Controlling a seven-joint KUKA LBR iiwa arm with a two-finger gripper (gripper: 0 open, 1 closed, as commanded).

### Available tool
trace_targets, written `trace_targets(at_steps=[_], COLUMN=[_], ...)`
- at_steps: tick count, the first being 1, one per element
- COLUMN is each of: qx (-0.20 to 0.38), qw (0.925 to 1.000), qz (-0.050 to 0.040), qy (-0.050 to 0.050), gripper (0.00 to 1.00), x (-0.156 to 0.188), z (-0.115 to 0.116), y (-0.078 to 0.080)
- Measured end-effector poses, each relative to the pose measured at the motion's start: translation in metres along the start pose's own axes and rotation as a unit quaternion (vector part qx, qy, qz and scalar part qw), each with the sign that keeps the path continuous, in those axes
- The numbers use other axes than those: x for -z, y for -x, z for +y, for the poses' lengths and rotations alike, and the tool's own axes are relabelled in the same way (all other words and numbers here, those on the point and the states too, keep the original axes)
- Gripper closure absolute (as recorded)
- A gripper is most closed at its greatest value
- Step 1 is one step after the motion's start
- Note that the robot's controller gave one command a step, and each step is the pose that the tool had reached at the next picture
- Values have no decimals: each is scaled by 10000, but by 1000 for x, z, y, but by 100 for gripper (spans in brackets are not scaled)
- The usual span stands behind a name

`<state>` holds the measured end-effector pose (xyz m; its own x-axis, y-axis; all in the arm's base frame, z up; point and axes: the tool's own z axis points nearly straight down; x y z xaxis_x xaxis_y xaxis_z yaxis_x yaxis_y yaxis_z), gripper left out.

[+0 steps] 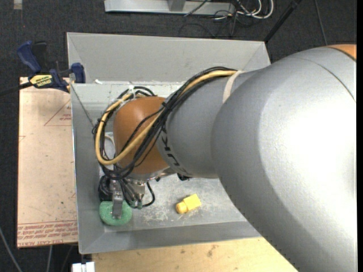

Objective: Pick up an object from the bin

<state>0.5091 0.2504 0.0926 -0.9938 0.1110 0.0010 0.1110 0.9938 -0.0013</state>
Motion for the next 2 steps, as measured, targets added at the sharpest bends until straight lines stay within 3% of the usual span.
trace_targets(at_steps=[1, 2], qx=[188, 394], qw=[9998, 9991], qz=[-14, -112], qy=[18, 63], gripper=[100, 100], x=[21, 12], z=[-12, -49], y=[35, -1])
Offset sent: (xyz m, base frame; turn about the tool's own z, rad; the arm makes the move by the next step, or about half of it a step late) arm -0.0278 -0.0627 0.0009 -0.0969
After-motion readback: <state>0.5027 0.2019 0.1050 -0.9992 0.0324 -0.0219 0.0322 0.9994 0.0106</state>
